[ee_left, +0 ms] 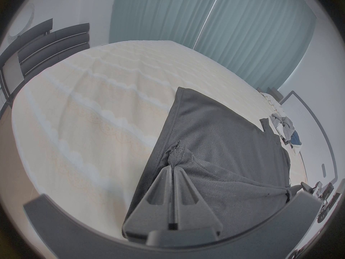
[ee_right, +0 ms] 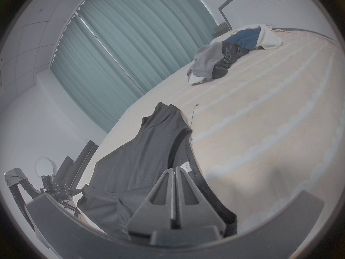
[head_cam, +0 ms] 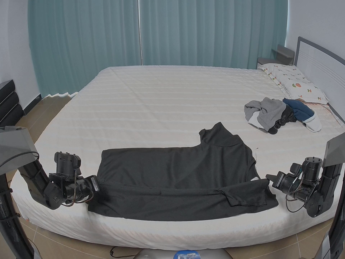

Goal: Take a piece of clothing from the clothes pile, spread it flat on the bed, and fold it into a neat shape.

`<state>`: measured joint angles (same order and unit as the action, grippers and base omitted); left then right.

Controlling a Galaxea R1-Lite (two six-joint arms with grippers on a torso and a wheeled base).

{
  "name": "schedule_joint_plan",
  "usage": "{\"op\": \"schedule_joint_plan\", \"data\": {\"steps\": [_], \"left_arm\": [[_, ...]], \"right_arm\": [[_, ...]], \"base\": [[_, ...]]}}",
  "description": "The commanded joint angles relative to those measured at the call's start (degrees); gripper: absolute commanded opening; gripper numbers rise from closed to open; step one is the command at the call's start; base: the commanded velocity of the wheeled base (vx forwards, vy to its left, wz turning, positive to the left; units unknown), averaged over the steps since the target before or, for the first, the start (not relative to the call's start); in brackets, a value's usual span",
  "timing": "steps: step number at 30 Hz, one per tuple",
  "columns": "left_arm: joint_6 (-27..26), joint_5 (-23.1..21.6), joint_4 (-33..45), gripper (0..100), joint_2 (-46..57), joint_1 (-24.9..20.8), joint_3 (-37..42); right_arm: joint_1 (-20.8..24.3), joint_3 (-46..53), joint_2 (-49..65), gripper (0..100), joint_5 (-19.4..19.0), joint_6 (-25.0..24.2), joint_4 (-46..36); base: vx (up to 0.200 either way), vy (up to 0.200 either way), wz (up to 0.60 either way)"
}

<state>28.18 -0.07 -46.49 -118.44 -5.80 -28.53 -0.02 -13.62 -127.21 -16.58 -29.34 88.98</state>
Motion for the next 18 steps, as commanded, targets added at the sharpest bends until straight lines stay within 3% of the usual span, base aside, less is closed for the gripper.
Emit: {"op": "schedule_joint_plan", "data": {"steps": [1,2,5,11,14,15,16,17,18], "left_arm": [[0.03,-0.01,0.00,100,-0.47,0.00,-0.04],[0.12,-0.01,0.00,100,-0.47,0.00,-0.04],[0.03,-0.10,0.00,100,-0.38,0.00,0.05],[0.12,-0.10,-0.26,100,1.20,0.35,-0.04],[0.20,-0.01,-0.88,100,3.04,0.53,-0.04],[0.20,-0.01,-0.97,100,3.22,0.53,-0.04],[0.12,-0.01,-0.97,100,4.80,0.53,0.05],[0.12,-0.01,-0.97,100,4.98,0.53,0.05],[0.03,-0.01,-1.05,100,6.56,0.44,0.40]], "right_arm": [[0.29,-0.01,-1.99,0,-0.12,-0.01,0.67],[0.29,-0.01,-1.99,100,-0.12,-0.01,0.67],[0.29,-0.09,-1.90,100,-0.21,-0.19,0.67],[-0.15,0.17,1.09,100,-0.21,-8.19,0.67],[0.11,0.87,3.02,100,-0.30,-17.50,0.67],[0.20,0.87,3.11,100,-0.30,-18.38,0.58],[0.20,0.87,3.11,100,-0.38,-23.83,0.67],[0.20,0.87,3.11,100,-0.38,-24.27,0.67],[-0.42,0.43,3.20,100,-0.74,-28.75,0.67]], "base": [[0.000,0.000,0.00],[0.000,0.000,0.00],[0.000,0.000,0.00],[0.000,0.000,0.00],[0.000,0.000,0.00],[0.000,0.000,0.00],[0.000,0.000,0.00],[0.000,0.000,0.00],[0.000,0.000,0.00]]}}
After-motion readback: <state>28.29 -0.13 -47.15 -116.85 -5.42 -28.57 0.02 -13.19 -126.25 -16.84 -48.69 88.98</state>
